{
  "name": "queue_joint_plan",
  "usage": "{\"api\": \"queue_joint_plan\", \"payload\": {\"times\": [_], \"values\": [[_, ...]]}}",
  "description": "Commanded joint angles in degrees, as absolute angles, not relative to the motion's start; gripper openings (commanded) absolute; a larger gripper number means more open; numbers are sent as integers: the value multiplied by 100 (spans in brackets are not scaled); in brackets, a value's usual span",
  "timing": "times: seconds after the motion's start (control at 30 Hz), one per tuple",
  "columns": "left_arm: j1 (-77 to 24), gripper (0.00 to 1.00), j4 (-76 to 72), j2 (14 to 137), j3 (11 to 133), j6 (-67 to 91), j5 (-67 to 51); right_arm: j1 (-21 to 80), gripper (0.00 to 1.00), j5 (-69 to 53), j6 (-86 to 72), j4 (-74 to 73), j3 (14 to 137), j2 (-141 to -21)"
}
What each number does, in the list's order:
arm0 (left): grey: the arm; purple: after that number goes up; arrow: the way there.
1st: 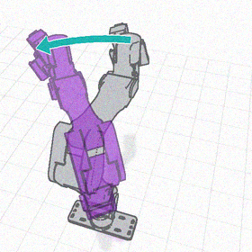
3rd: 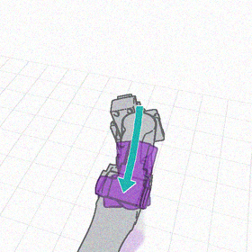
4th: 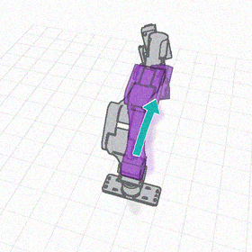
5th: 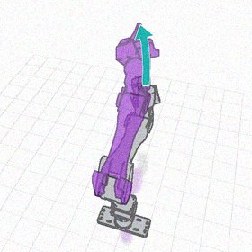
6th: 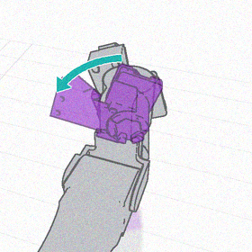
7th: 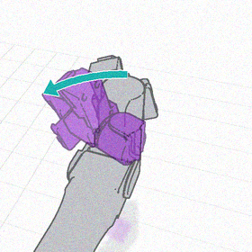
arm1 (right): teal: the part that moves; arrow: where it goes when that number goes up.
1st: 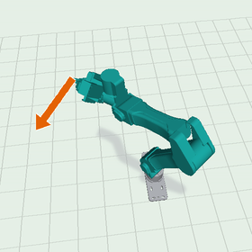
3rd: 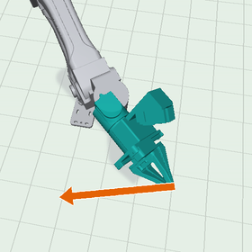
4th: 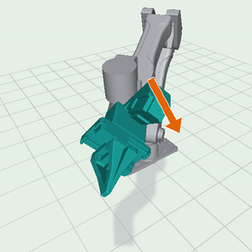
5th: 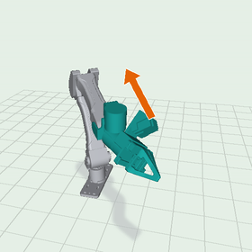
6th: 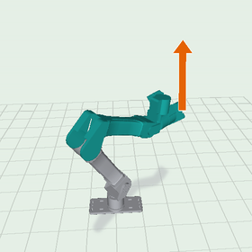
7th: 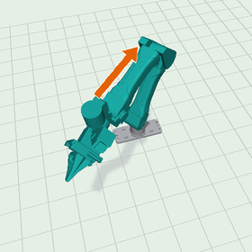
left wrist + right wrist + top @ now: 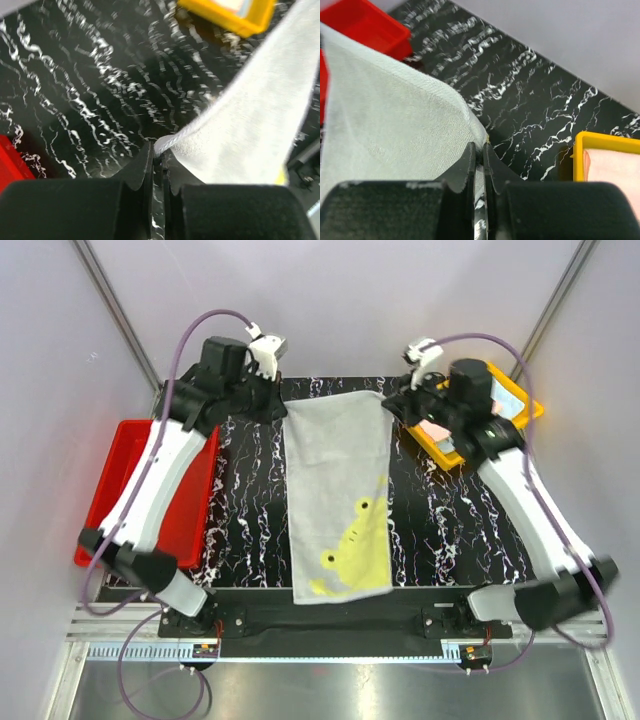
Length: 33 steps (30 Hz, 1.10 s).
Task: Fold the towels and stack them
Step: Flatten out the crumpled towel, then fold the towel
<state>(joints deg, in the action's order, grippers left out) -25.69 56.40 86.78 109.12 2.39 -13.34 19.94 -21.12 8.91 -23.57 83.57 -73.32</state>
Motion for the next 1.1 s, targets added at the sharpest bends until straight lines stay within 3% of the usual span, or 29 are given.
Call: {"api": "queue_joint_plan", "payload": {"times": [0.0,0.23,0.4,0.67,1.07], "values": [[-2050,0,4993,9323,11195,35,-1722,1758,0,-2064,1292,-1425,8472,-8327],[-1565,0,5045,11730,12715,-517,-2153,1529,0,-2355,1810,-1309,9596,-10395],[-1538,0,4677,11884,12271,-975,-2109,1521,0,-2610,2302,-1530,10029,-11275],[-1547,0,4289,11444,11145,-1257,-2013,1521,0,-2751,2917,-1694,9353,-10996],[-1775,1,4139,10231,9194,-1169,-1845,1529,1,-3331,3946,-2461,7702,-9519]]}}
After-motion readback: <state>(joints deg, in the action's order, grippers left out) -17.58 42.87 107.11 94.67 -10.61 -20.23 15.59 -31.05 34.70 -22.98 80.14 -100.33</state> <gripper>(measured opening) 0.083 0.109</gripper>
